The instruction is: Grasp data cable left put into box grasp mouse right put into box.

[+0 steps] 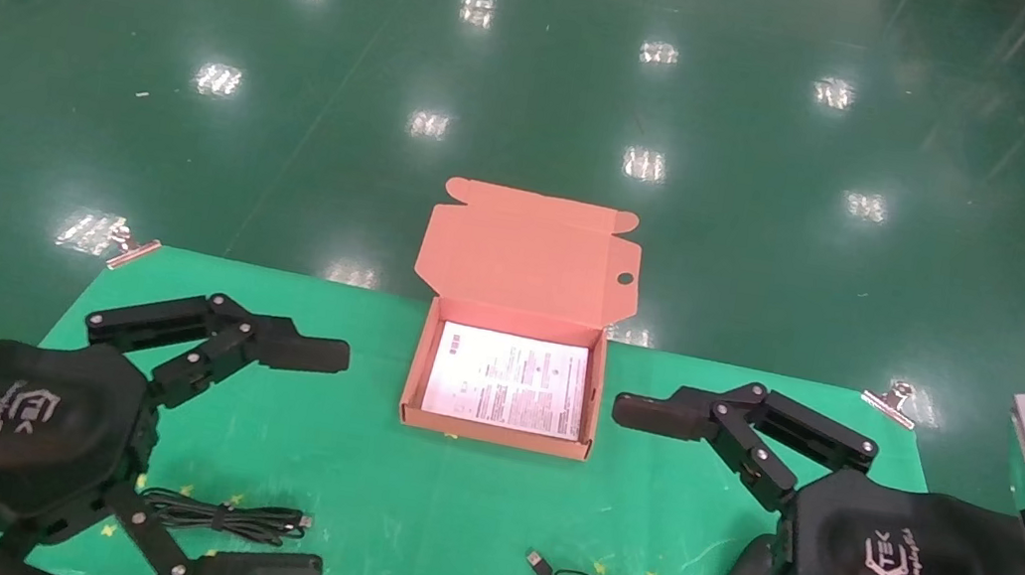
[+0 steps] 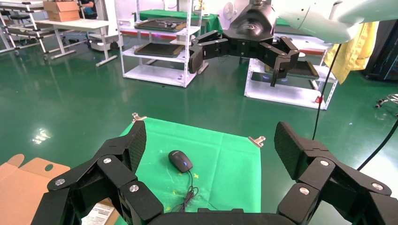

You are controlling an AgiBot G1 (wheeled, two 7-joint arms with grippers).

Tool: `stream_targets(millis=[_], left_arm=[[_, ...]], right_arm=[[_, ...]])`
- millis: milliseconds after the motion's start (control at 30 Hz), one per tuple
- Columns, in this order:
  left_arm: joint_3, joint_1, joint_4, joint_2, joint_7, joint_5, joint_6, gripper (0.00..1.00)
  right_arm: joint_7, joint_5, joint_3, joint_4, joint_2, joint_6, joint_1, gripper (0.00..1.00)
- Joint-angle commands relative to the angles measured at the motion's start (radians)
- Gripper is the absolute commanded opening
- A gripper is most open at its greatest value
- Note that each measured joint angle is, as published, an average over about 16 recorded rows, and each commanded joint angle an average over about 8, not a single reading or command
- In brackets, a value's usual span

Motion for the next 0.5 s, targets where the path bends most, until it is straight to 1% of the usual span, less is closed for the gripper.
stream_targets(millis=[33, 500], left_arm=[[0.0, 0.0, 0.0, 0.0, 0.0, 0.0, 0.0, 1.0], [0.0, 0.0, 0.0, 0.0, 0.0, 0.0, 0.0, 1.0]], right_arm=[[0.0, 0.0, 0.0, 0.0, 0.0, 0.0, 0.0, 1.0], [0.0, 0.0, 0.0, 0.0, 0.0, 0.0, 0.0, 1.0]])
